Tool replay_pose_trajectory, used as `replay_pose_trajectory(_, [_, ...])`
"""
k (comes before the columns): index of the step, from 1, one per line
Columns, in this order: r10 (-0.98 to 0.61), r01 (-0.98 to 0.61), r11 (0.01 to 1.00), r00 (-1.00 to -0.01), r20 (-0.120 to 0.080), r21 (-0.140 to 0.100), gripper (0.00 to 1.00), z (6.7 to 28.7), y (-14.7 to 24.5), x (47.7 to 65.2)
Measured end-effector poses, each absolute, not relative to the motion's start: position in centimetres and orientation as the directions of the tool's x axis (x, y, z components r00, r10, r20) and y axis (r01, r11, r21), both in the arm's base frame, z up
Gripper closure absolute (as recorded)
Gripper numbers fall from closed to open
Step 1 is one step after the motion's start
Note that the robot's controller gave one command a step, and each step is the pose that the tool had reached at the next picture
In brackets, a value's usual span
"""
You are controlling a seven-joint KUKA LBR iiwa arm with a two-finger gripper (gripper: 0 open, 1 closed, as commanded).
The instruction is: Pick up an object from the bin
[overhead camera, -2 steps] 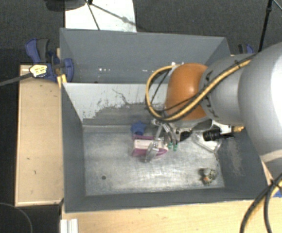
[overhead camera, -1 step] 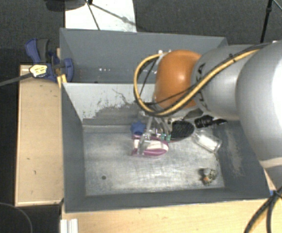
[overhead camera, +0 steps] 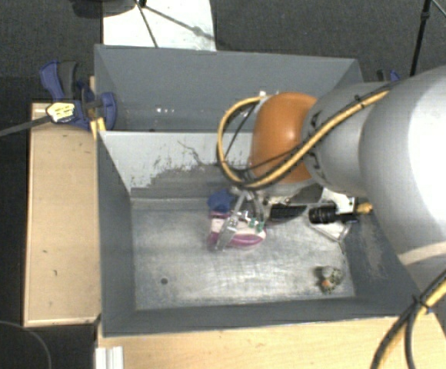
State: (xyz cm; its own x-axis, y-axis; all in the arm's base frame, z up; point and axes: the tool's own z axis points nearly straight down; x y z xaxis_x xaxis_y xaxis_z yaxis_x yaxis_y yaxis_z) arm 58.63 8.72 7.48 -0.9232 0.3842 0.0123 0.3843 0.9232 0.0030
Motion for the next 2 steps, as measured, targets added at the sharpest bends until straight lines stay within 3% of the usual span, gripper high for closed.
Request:
replay_pose_trajectory(1, [0.383, 0.383, 0.924, -0.924, 0.023, 0.0, 1.0, 7.4, 8.8, 58.4])
replay_pose_trajectory(2, [0.177, 0.177, 0.984, -0.984, -0.007, 0.002, 1.0, 22.7, 7.1, 56.8])
